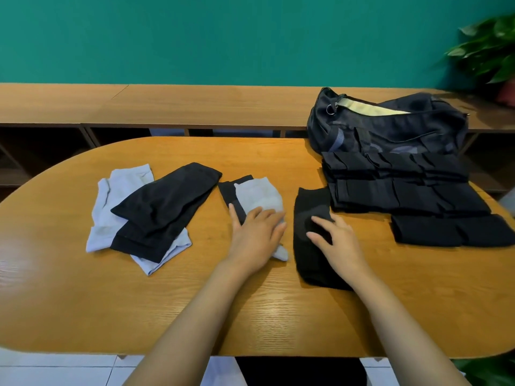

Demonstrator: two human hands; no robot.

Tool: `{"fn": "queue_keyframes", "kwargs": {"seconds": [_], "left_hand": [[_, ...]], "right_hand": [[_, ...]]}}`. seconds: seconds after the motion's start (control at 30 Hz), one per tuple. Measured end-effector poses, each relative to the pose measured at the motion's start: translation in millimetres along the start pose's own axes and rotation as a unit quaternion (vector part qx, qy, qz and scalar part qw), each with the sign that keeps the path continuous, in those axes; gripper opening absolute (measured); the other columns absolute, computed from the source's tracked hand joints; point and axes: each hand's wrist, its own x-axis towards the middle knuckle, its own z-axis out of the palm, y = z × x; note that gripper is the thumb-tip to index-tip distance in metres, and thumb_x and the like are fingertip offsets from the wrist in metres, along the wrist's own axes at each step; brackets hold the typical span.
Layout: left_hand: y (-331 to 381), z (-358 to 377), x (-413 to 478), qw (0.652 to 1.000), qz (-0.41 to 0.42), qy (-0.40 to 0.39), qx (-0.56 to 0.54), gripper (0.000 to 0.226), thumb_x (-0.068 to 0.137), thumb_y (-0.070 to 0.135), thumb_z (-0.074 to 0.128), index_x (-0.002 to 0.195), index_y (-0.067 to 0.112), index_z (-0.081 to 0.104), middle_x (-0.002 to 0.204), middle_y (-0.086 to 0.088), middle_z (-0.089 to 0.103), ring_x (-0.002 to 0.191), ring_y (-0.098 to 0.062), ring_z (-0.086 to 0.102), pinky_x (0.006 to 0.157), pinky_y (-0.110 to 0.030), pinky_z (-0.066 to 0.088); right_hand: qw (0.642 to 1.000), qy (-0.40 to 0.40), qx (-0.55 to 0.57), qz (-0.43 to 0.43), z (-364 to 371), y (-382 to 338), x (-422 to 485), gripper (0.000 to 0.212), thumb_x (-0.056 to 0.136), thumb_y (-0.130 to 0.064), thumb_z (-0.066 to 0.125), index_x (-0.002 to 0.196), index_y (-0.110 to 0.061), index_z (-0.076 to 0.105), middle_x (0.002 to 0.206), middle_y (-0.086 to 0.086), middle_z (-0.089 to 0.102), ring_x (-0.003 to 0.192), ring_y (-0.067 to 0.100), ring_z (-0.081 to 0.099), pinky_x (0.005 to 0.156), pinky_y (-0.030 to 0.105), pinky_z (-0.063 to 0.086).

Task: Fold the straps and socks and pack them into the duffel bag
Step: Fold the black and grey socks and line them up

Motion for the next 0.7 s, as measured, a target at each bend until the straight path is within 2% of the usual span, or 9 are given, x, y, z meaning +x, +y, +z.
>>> {"fn": "queue_keyframes", "kwargs": {"seconds": [0.03, 0.1, 0.17, 0.23, 0.3, 0.4, 0.5, 0.6, 0.7], "left_hand": [[-2.2, 2.5, -0.4, 0.999, -0.005, -0.015, 0.036, 0.039, 0.103, 0.044, 0.03, 0.135, 0.035, 0.05, 0.143, 0.014, 0.045, 0.141, -0.011, 0.025, 0.112, -0.06, -0.017], [-11.5, 1.5, -3.3, 0.998, -0.021, 0.006, 0.057, 0.03, 0.1, 0.039, 0.039, 0.123, 0.033, 0.058, 0.131, 0.016, 0.051, 0.135, -0.009, 0.032, 0.113, -0.061, -0.014], [-26.2, -5.0, -7.4, 0.997, -0.042, 0.037, 0.055, 0.02, 0.094, 0.026, 0.048, 0.109, 0.029, 0.06, 0.11, 0.017, 0.054, 0.121, -0.006, 0.043, 0.113, -0.058, -0.016], [-45.4, -13.0, -10.4, 0.995, -0.063, 0.066, 0.051, 0.016, 0.087, 0.015, 0.051, 0.097, 0.025, 0.059, 0.096, 0.016, 0.052, 0.108, -0.007, 0.049, 0.113, -0.058, -0.019], [-60.6, -21.2, -13.0, 0.993, -0.076, 0.079, 0.051, 0.016, 0.085, 0.011, 0.051, 0.093, 0.022, 0.059, 0.094, 0.014, 0.056, 0.108, -0.009, 0.05, 0.111, -0.056, -0.024], [-65.6, -27.3, -18.4, 0.991, -0.066, 0.089, 0.076, 0.019, 0.09, 0.016, 0.051, 0.102, 0.021, 0.065, 0.113, 0.012, 0.063, 0.13, -0.016, 0.042, 0.107, -0.05, -0.031], [-51.6, -25.4, -28.0, 0.991, 0.0, 0.092, 0.096, 0.026, 0.097, 0.026, 0.052, 0.118, 0.022, 0.066, 0.132, 0.007, 0.059, 0.139, -0.019, 0.038, 0.112, -0.052, -0.024], [-30.8, -18.0, -42.2, 0.994, 0.067, 0.058, 0.062, 0.038, 0.099, 0.044, 0.042, 0.128, 0.028, 0.061, 0.14, 0.011, 0.052, 0.141, -0.011, 0.034, 0.114, -0.05, -0.022], [-15.3, -9.8, -56.9, 0.995, 0.092, 0.009, -0.024, 0.049, 0.094, 0.061, 0.033, 0.13, 0.037, 0.056, 0.144, 0.02, 0.046, 0.142, 0.002, 0.021, 0.114, -0.047, -0.023]], "right_hand": [[0.999, -0.02, -0.039, -0.008, 0.0, 3.5, -4.4, 0.047, 0.096, -0.048, 0.049, 0.141, -0.034, 0.049, 0.16, 0.002, 0.022, 0.141, 0.024, 0.022, 0.11, 0.035, 0.026], [0.991, -0.034, -0.121, -0.036, 2.7, 7.5, -10.9, 0.053, 0.092, -0.064, 0.034, 0.14, -0.043, 0.045, 0.164, -0.001, 0.002, 0.146, 0.026, 0.005, 0.115, 0.041, 0.016], [0.98, -0.033, -0.186, -0.069, 6.5, 8.4, -15.0, 0.066, 0.088, -0.075, 0.016, 0.146, -0.046, 0.033, 0.163, 0.0, -0.015, 0.147, 0.027, -0.02, 0.118, 0.047, -0.004], [0.965, -0.054, -0.232, -0.108, 13.0, 4.7, -18.1, 0.083, 0.081, -0.079, -0.005, 0.152, -0.042, 0.017, 0.161, 0.0, -0.019, 0.143, 0.027, -0.031, 0.115, 0.052, -0.016], [0.953, -0.086, -0.252, -0.142, 23.2, -4.3, -19.4, 0.093, 0.075, -0.08, -0.019, 0.154, -0.037, 0.005, 0.162, -0.001, -0.014, 0.143, 0.025, -0.032, 0.114, 0.053, -0.021], [0.951, -0.118, -0.222, -0.178, 39.8, -24.2, -19.7, 0.091, 0.076, -0.08, -0.018, 0.154, -0.036, -0.001, 0.162, -0.002, -0.011, 0.145, 0.019, -0.026, 0.113, 0.05, -0.024], [0.961, -0.11, -0.193, -0.168, 46.5, -33.0, -17.5, 0.084, 0.081, -0.075, -0.014, 0.154, -0.035, -0.005, 0.162, -0.004, -0.015, 0.147, 0.014, -0.021, 0.116, 0.048, -0.02], [0.961, -0.107, -0.207, -0.147, 42.1, -22.7, -15.8, 0.086, 0.079, -0.073, -0.017, 0.154, -0.035, -0.002, 0.162, -0.005, -0.013, 0.147, 0.013, -0.019, 0.115, 0.047, -0.02], [0.974, -0.119, -0.144, -0.127, 27.6, -8.7, -18.3, 0.073, 0.089, -0.069, 0.0, 0.154, -0.037, 0.006, 0.162, -0.011, -0.003, 0.147, 0.005, -0.013, 0.115, 0.043, -0.022]]}}
